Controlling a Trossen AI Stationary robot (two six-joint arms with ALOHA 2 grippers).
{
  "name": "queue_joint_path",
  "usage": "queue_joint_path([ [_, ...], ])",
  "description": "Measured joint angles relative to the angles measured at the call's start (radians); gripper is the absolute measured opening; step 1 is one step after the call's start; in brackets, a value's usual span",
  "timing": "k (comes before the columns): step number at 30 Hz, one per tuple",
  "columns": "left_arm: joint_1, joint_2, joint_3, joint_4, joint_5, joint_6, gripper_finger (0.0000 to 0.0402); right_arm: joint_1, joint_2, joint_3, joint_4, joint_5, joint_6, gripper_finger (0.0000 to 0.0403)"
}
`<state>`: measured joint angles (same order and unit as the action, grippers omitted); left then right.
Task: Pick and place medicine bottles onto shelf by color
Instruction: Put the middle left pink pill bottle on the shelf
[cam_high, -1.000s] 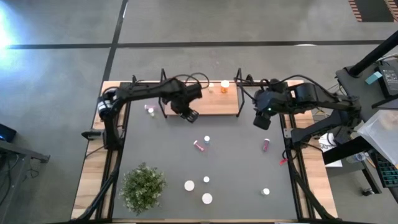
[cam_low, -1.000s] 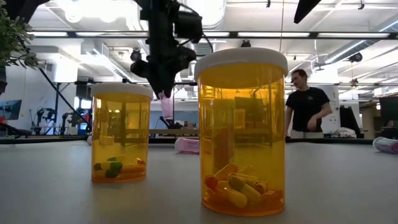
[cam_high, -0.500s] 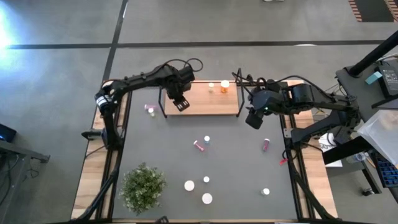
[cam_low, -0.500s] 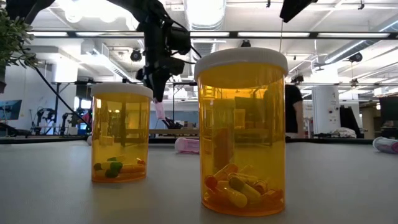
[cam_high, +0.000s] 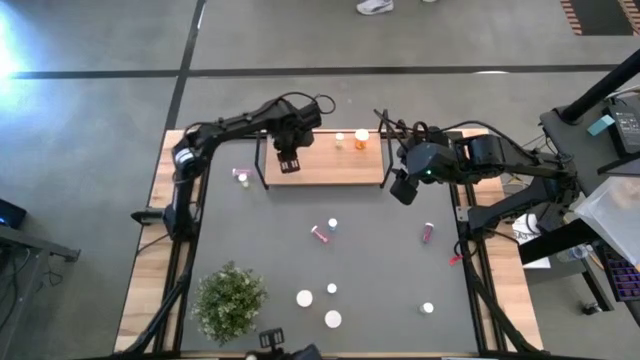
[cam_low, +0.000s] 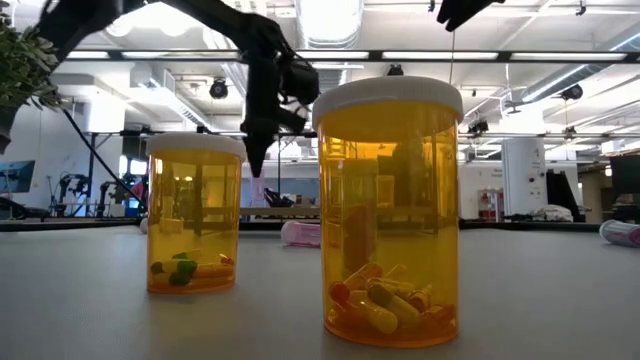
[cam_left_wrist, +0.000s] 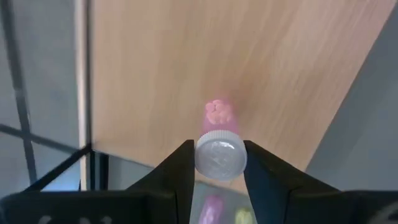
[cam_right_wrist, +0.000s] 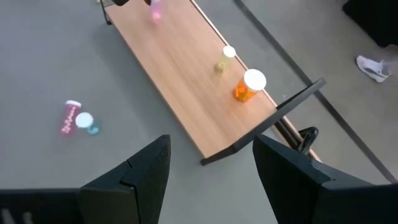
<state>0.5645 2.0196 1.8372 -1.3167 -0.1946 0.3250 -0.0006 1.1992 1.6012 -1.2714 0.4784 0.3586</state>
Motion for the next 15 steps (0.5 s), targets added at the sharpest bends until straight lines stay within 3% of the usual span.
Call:
queue_joint_path([
  [4,0.023,0.062,0.065,-0.075,-0.036,0.023,0.0101,0.000,0.000,0.000,-0.002,0.000,0.026,0.0219],
  [15,0.074,0.088,0.121,-0.041,-0.041,0.079,0.0101,0.000,0.000,0.000,-0.006,-0.001,0.025,0.0219],
])
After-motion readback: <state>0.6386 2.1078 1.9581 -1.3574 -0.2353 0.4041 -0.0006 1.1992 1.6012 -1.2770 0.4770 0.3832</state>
